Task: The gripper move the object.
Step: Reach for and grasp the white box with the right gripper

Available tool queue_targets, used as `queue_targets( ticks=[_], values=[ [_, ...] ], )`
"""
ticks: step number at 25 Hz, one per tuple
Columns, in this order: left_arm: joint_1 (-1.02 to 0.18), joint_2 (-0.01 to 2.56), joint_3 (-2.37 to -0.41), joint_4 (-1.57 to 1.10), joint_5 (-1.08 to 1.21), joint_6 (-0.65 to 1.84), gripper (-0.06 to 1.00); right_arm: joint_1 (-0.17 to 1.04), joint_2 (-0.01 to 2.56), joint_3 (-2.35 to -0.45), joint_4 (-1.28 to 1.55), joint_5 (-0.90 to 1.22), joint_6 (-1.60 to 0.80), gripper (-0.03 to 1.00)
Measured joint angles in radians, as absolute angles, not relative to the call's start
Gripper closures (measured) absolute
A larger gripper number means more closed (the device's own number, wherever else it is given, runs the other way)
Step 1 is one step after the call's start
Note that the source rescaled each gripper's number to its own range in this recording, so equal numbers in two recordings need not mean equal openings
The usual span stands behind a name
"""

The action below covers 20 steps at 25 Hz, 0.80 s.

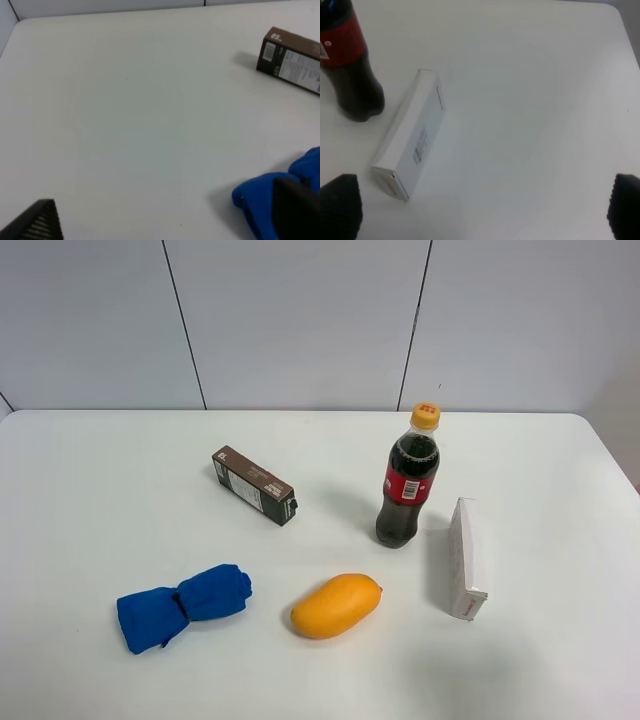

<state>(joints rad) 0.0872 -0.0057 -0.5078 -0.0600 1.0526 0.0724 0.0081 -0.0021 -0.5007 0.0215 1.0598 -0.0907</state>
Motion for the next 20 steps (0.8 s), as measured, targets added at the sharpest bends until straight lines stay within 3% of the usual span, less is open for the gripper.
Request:
queue_targets(
  ticks=[10,20],
  values=[
    [0.087,-0.006,-0.508,-0.06,1.053,0.072,-0.06,0.008,-0.002,-0.51,0.0,1.06,-0.007,-0.03],
    [0.087,-0.006,-0.508,-0.06,1.053,0.072,-0.06,0.008,0.322,-0.79,0.0,1.104,0.04,-0.03]
  ],
)
